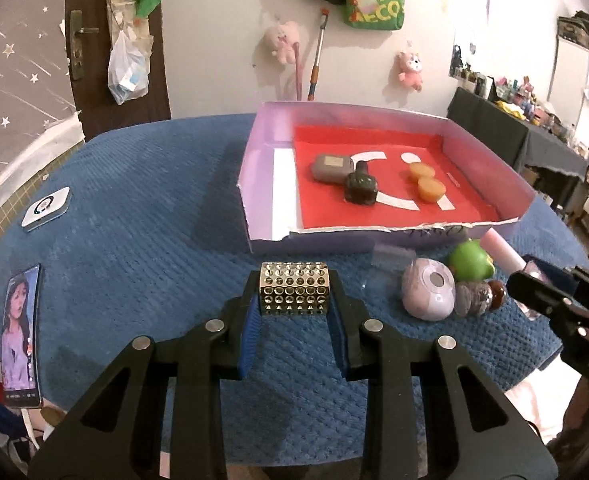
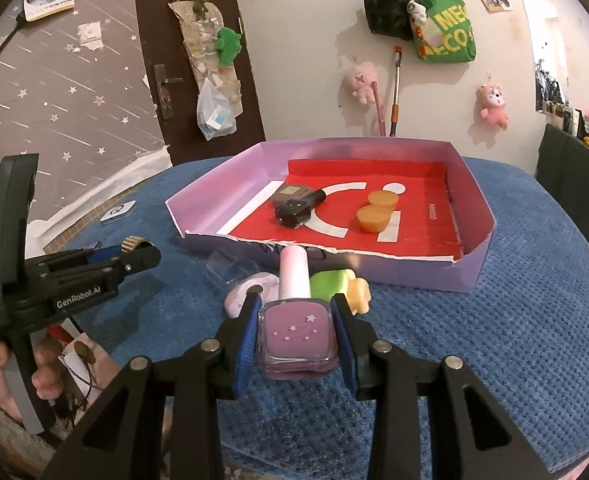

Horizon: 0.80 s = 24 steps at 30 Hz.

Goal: Organize rigid objects
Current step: 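Carry the gold studded block and pink polish bottle into the pink box with both tools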

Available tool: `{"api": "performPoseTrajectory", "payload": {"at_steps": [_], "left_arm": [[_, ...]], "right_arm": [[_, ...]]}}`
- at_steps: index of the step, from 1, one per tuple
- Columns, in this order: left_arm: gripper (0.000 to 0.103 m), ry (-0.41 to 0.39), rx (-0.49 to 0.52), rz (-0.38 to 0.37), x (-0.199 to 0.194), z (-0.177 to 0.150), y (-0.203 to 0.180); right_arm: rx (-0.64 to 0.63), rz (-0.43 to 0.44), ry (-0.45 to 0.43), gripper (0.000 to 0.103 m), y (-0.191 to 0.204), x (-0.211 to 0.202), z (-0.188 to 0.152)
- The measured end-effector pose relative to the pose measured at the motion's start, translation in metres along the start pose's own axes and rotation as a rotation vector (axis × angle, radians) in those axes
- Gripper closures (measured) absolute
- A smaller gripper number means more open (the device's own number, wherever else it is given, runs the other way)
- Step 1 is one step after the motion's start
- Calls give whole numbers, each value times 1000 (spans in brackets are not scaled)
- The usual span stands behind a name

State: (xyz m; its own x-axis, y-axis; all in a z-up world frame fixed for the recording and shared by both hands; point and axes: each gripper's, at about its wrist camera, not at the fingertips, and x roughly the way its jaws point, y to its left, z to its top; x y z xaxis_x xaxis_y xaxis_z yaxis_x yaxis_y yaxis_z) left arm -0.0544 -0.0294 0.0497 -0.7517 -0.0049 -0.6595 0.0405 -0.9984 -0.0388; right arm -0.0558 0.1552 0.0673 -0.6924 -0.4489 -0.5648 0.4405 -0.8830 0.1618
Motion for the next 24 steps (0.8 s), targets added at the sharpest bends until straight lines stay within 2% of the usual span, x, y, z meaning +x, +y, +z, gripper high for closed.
{"api": "performPoseTrajectory", "payload": {"at_steps": [4, 10, 24], "left_arm": [[75, 16, -3, -46, 2, -2, -4], [75, 13, 32, -69, 1, -2, -17], [75, 3, 77, -126, 5, 23, -32]], "right_arm": [[-14, 0, -1, 65, 4, -1, 1], [-20, -2, -10, 65, 4, -3, 5], [-35, -3, -44, 65, -2, -8, 24]]}}
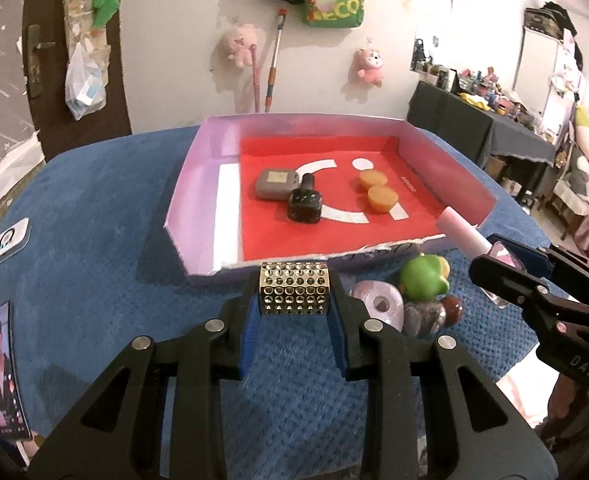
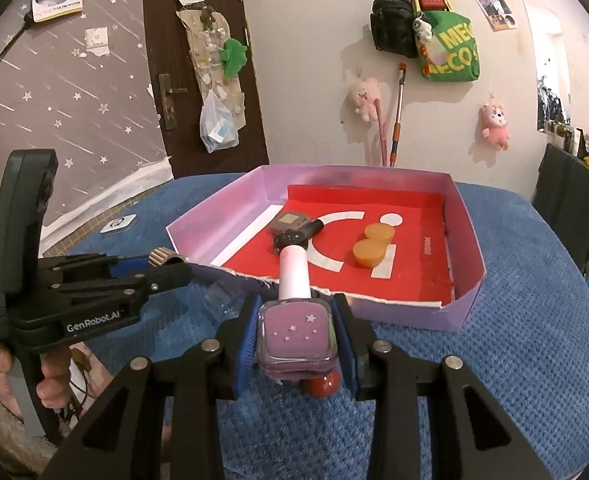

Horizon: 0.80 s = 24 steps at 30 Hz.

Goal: Organize rigid objects
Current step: 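Carry the gold studded block and pink polish bottle into the pink box with both tools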

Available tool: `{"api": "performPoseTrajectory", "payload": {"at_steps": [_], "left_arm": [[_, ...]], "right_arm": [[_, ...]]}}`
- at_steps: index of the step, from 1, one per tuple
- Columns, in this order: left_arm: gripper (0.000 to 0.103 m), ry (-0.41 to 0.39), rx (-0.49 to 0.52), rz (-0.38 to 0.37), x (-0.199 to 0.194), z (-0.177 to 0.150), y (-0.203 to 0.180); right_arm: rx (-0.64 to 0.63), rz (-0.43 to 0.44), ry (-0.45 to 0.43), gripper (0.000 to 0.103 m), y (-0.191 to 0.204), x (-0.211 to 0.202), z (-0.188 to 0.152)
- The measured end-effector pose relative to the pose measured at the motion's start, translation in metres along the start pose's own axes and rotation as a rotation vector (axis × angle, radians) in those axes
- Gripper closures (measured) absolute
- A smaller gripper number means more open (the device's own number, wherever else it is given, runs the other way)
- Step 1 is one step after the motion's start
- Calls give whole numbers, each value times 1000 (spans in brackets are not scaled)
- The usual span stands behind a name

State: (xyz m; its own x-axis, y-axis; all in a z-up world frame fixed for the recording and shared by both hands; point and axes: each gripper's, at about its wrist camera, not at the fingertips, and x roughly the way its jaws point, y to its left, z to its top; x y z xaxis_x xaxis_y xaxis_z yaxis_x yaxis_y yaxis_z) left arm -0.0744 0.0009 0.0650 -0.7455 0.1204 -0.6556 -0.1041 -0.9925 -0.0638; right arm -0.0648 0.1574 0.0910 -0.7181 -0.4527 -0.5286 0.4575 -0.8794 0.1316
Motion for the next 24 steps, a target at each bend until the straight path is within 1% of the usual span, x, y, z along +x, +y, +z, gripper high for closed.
{"api": "performPoseTrajectory", "payload": {"at_steps": [8, 12, 17, 24], "left_arm": [[75, 1, 30, -33, 8, 21, -5], [75, 2, 33, -48, 12, 31, -4], [75, 18, 39, -58, 21, 43, -2], [75, 53, 39, -81, 39, 53, 0]], "right_arm": [[-32, 4, -5, 65, -2, 4, 18], [-23, 30, 2, 65, -8, 9, 29], [-25, 36, 11, 65, -13, 17, 42], [-33, 38, 49, 65, -23, 35, 55]]}}
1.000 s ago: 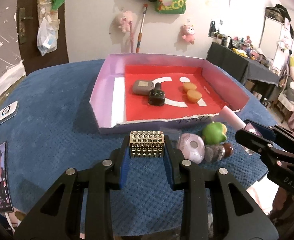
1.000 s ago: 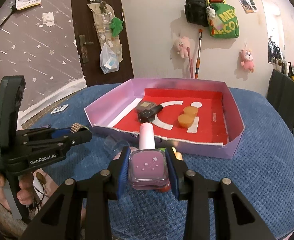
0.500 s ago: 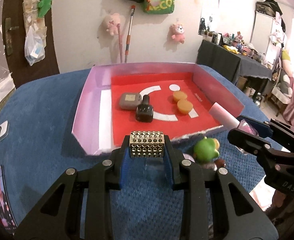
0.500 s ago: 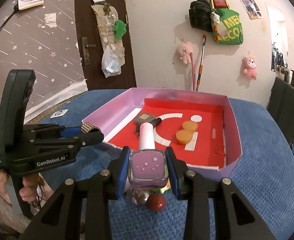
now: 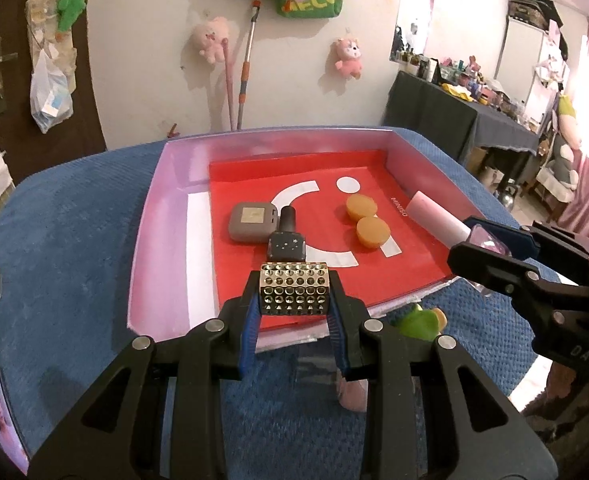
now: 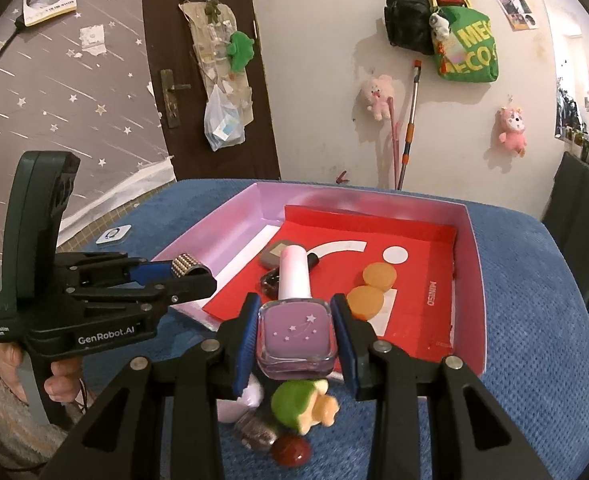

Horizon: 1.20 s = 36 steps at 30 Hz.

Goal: Organize rigid objects
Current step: 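Carry the gold studded block and pink polish bottle into the pink box with both tools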

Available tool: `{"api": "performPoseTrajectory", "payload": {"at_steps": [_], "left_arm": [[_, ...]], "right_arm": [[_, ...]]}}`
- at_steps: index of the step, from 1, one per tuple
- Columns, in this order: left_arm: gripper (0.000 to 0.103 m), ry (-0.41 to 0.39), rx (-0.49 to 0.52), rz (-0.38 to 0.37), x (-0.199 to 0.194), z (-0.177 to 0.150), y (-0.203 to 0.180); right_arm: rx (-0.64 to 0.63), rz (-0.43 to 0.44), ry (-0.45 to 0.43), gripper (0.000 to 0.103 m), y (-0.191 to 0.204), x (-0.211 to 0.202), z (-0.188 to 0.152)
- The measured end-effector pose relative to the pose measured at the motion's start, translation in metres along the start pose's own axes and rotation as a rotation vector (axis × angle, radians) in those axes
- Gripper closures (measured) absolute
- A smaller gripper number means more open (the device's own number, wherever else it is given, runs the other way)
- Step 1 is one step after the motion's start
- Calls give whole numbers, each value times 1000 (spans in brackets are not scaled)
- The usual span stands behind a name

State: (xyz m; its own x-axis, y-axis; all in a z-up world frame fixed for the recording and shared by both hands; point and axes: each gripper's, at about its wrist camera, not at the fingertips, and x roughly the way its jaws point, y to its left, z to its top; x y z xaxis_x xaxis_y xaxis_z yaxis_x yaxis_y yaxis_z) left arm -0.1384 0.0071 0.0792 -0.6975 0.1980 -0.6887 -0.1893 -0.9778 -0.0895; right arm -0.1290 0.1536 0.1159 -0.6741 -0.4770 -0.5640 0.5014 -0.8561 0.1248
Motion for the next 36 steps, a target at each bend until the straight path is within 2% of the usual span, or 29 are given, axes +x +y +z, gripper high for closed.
{"api": "performPoseTrajectory", "payload": {"at_steps": [20, 29, 36], "left_arm": [[75, 152, -9, -48, 67, 3, 3], [75, 196, -22, -48, 83, 1, 6], [75, 200, -28, -35, 89, 4, 9]], "right_arm": [[57, 36, 194, 65, -30, 67, -3], [71, 35, 256, 65, -37, 87, -7], [92, 18, 285, 65, -45, 98, -10]]}}
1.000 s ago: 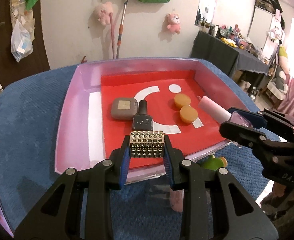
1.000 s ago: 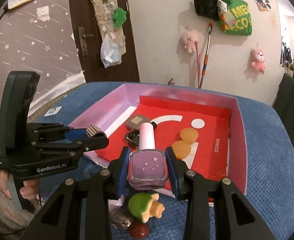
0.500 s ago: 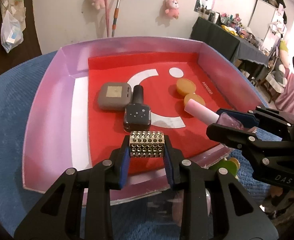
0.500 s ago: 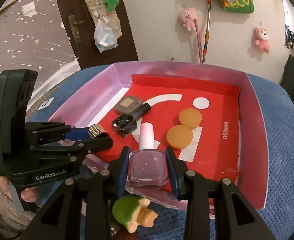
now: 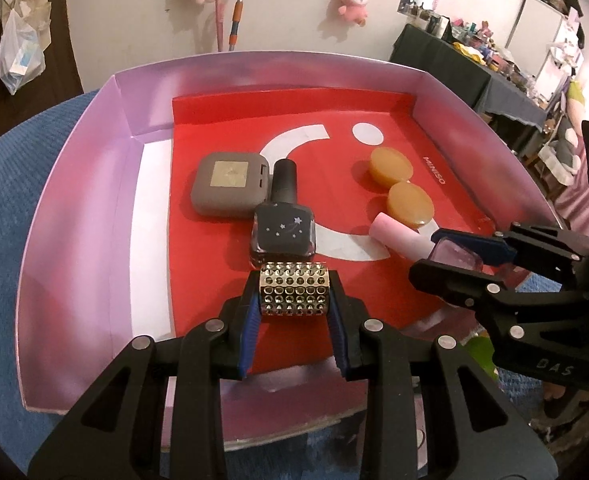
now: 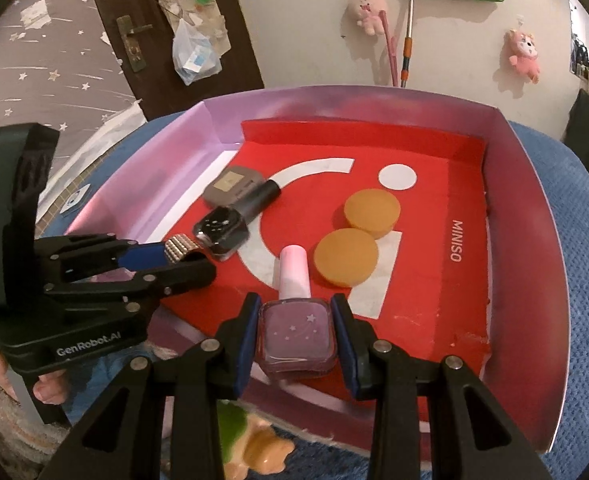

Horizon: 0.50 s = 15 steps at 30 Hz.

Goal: Organize rigid objects
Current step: 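Carry the gold studded block and pink polish bottle into the pink box with both tools, then lower the gold block before the black bottle while the right tool sets the pink bottle by the soaps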

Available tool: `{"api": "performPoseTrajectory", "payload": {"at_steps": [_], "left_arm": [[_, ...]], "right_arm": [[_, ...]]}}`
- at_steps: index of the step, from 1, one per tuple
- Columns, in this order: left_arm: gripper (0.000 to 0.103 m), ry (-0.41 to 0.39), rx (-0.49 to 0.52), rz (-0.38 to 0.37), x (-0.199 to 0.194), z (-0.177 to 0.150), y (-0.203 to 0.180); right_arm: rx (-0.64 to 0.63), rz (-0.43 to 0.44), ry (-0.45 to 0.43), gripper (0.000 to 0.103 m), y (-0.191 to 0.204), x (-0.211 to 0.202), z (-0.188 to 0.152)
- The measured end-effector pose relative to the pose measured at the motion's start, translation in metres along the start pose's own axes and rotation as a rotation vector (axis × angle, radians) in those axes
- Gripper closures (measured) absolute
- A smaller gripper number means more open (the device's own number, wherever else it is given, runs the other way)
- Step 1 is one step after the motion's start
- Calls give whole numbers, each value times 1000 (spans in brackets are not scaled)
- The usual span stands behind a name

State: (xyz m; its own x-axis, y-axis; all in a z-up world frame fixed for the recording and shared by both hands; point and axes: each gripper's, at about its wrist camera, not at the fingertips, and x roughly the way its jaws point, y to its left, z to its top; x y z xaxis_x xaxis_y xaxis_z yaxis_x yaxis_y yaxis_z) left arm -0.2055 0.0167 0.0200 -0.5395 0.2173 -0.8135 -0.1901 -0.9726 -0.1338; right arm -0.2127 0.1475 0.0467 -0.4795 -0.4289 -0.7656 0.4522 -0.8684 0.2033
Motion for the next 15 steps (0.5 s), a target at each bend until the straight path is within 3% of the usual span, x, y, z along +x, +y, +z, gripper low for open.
{"api": "performPoseTrajectory", "payload": {"at_steps": [15], "left_arm": [[75, -24, -6, 50, 11, 14, 1]], "right_arm": [[8, -99, -31, 65, -10, 12, 15]]}}
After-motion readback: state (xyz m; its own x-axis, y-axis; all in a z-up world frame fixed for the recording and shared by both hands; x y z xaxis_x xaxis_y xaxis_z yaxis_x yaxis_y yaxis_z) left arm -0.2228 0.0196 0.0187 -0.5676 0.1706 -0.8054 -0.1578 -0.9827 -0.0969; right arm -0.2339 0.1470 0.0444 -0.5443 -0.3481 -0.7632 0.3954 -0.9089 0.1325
